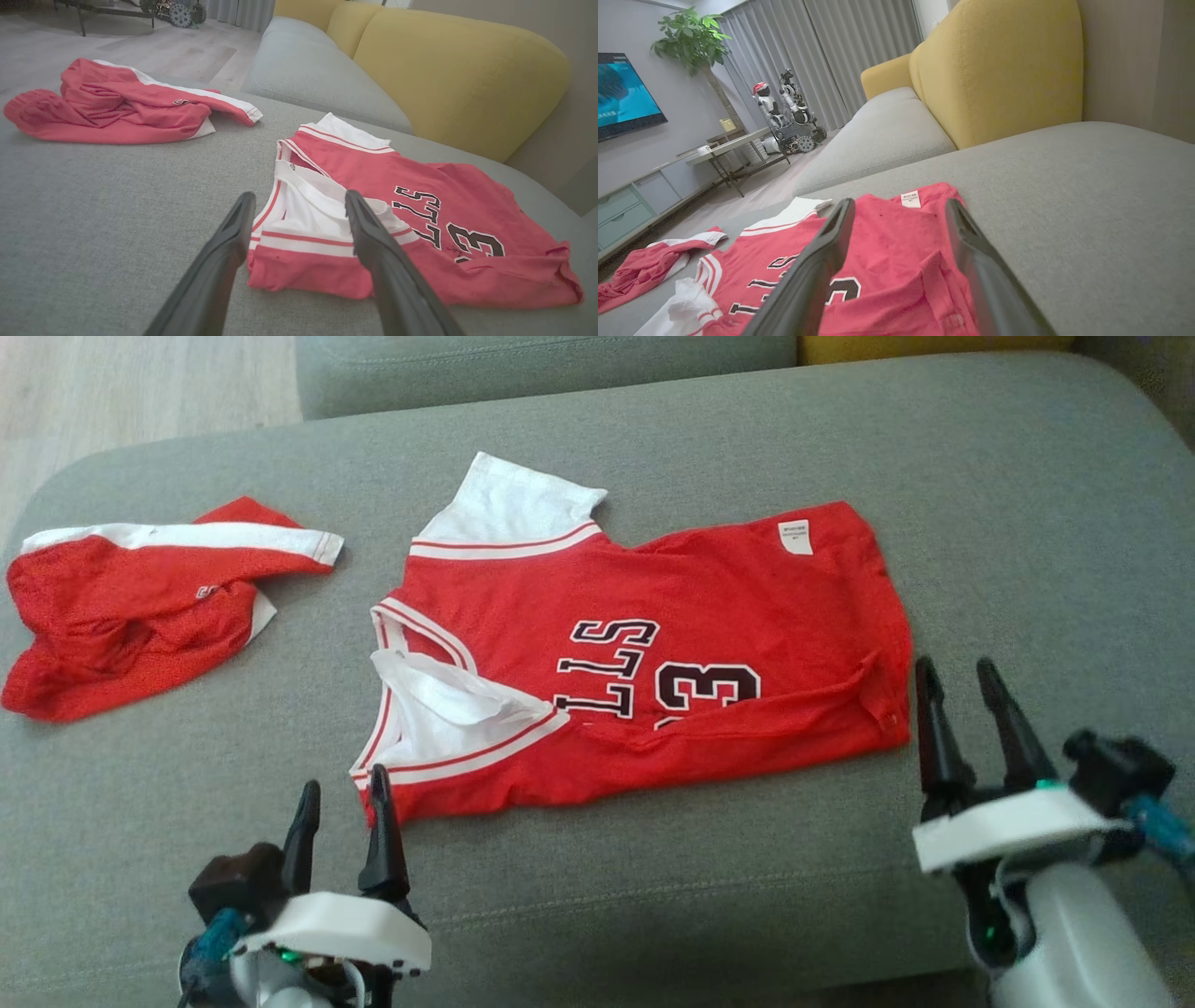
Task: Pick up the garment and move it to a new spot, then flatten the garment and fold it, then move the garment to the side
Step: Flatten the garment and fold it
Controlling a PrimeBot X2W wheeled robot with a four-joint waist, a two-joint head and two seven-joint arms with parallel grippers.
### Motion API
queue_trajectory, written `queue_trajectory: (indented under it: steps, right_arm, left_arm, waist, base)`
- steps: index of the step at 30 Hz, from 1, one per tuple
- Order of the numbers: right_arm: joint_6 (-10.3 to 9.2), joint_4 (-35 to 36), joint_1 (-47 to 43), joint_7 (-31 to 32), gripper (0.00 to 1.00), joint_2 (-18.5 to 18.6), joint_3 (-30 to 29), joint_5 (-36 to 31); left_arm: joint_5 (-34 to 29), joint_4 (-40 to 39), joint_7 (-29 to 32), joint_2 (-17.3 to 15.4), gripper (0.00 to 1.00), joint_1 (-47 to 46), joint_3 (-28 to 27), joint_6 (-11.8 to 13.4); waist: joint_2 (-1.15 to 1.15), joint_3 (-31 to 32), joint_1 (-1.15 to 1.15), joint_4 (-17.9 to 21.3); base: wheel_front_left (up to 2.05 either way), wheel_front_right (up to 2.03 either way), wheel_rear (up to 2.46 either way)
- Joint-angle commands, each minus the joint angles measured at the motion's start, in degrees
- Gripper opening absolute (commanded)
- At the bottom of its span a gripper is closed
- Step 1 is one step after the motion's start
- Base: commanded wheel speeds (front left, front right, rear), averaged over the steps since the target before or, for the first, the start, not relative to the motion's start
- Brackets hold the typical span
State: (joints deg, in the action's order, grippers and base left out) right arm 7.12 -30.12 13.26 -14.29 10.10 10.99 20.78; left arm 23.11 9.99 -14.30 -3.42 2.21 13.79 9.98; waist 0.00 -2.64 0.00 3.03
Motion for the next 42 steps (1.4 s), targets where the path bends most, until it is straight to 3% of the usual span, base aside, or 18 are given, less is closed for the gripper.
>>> queue_trajectory:
  steps: [1,9,17,29,32,33,34,38,42]
  right_arm:
    - [0.36,3.13,0.03,-0.69,1.0,-0.73,0.24,-1.82]
    - [0.36,8.62,-3.11,2.17,1.0,-3.63,-1.51,-6.86]
    - [0.36,11.16,-4.56,4.88,1.0,-4.8,-1.38,-8.23]
    - [0.36,13.34,-4.62,6.34,1.0,-5.51,-1.03,-8.45]
    - [0.36,13.27,-4.77,6.61,1.0,-5.65,-1.48,-8.22]
    - [0.36,13.05,-4.86,6.89,1.0,-5.72,-1.79,-8.07]
    - [0.36,12.67,-4.94,7.29,1.0,-5.79,-2.22,-7.93]
    - [0.36,9.91,-4.78,9.49,1.0,-6.31,-4.81,-7.09]
    - [0.36,5.69,-3.29,11.64,1.0,-6.98,-7.92,-3.81]
  left_arm:
    - [-1.2,-0.9,-0.69,0.36,1.0,-2.38,-2.32,-0.5]
    - [-5.76,8.53,-0.69,0.51,1.0,-4.74,-1.94,-1.3]
    - [-6.13,17.57,-0.7,0.53,1.0,-9.65,-1.72,-0.81]
    - [-6.35,31.51,-0.33,0.08,1.0,-17.11,-2.94,2.86]
    - [-5.67,33.61,-0.08,0.08,0.98,-18.03,-2.69,1.61]
    - [-5.4,34.09,-0.09,0.1,0.35,-18.21,-2.46,0.91]
    - [-5.11,34.44,-0.1,0.13,0.0,-18.34,-2.19,0.1]
    - [-4.12,33.68,-0.4,0.24,0.0,-18.72,-1.81,-1.72]
    - [-4.18,28.99,-0.64,0.32,0.0,-18.4,-2.35,-1.7]
  waist:
    - [0.0,0.03,0.0,0.05]
    - [0.0,-0.96,0.0,0.76]
    - [0.0,-2.82,0.0,2.19]
    - [0.0,-4.79,0.0,4.49]
    - [0.0,-4.78,0.0,4.77]
    - [0.0,-4.78,0.0,4.79]
    - [0.0,-4.79,0.0,4.76]
    - [0.0,-4.86,0.0,4.19]
    - [0.0,-5.38,0.0,3.04]
  base:
    - [0.0,0.0,0.0]
    - [0.0,0.0,0.0]
    - [0.0,0.0,0.0]
    - [0.0,0.0,0.0]
    - [0.0,0.0,0.0]
    - [0.0,0.0,0.0]
    - [0.0,0.0,0.0]
    - [0.0,0.0,0.0]
    - [0.0,0.0,0.0]
